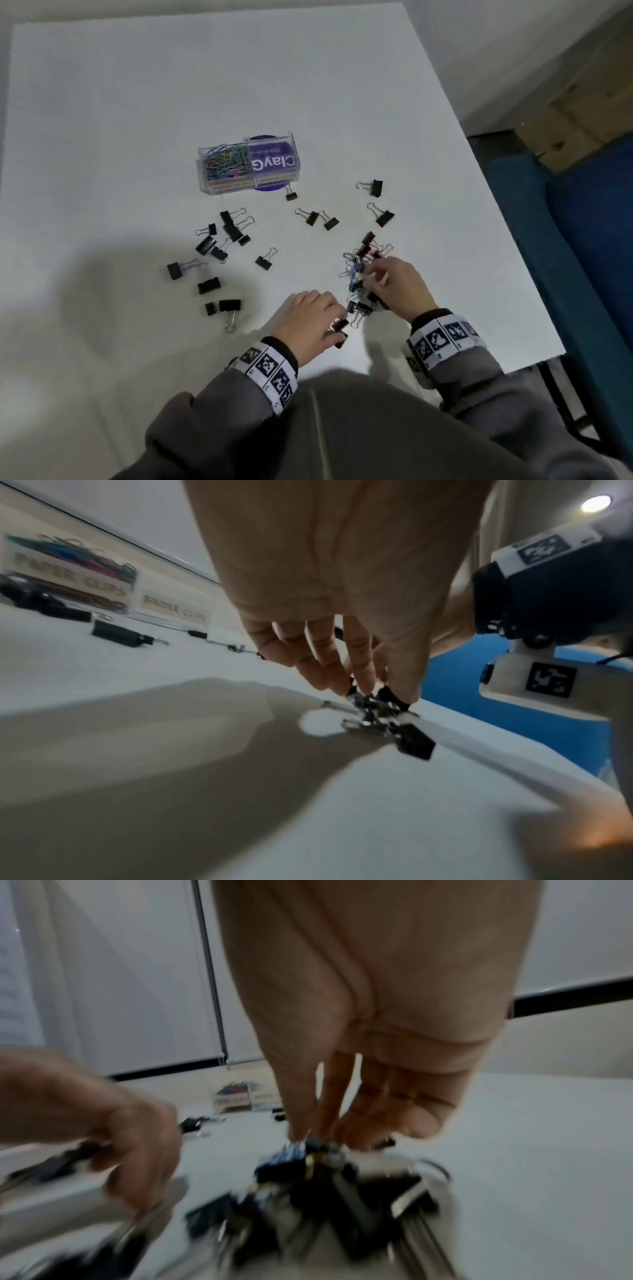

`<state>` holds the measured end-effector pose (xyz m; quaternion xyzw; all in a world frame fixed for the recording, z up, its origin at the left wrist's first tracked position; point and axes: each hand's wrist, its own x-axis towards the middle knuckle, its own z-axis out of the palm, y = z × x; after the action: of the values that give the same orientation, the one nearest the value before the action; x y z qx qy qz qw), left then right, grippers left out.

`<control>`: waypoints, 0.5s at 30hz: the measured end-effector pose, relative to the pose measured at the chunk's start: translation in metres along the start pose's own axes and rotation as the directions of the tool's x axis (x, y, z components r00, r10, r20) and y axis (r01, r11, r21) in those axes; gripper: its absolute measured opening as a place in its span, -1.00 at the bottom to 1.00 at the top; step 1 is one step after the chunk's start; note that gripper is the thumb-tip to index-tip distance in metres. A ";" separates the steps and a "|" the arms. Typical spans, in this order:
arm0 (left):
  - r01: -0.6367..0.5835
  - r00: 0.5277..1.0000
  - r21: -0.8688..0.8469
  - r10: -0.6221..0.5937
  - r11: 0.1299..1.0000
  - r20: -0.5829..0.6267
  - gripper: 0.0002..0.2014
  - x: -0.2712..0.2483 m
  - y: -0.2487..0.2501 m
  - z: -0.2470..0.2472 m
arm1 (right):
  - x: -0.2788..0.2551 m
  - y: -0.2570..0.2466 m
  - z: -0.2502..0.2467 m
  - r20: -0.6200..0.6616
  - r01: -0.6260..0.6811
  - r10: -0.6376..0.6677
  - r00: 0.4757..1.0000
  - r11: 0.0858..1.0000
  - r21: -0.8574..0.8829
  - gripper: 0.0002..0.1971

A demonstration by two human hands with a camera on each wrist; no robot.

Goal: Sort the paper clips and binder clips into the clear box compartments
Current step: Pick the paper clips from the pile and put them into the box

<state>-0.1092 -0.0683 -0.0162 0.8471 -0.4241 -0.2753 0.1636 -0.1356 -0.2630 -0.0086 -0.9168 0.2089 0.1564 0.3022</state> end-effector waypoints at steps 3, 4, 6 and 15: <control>0.000 1.000 0.057 0.002 0.998 -0.019 -0.72 0.002 0.005 0.013 | -0.009 0.005 0.012 -0.003 0.044 -0.044 0.999 0.997 -0.067 -0.68; 0.011 0.999 0.056 -0.009 0.998 -0.038 -0.75 0.002 0.006 0.014 | -0.009 0.005 0.015 -0.023 0.052 -0.056 0.998 0.990 -0.128 -0.60; 0.048 0.997 0.079 -0.043 0.996 -0.064 -0.79 0.001 0.004 0.014 | -0.005 0.003 0.017 -0.045 0.096 -0.112 0.993 0.957 -0.275 -0.55; 0.200 0.938 0.037 -0.181 0.979 -0.295 -0.84 0.011 0.015 0.006 | 0.000 0.026 -0.022 -0.088 0.026 -0.029 0.996 0.999 -0.030 -0.82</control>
<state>-0.1166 -0.0865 -0.0169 0.9203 -0.3205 -0.1484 0.1684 -0.1443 -0.2955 -0.0038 -0.9298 0.2071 0.1145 0.2818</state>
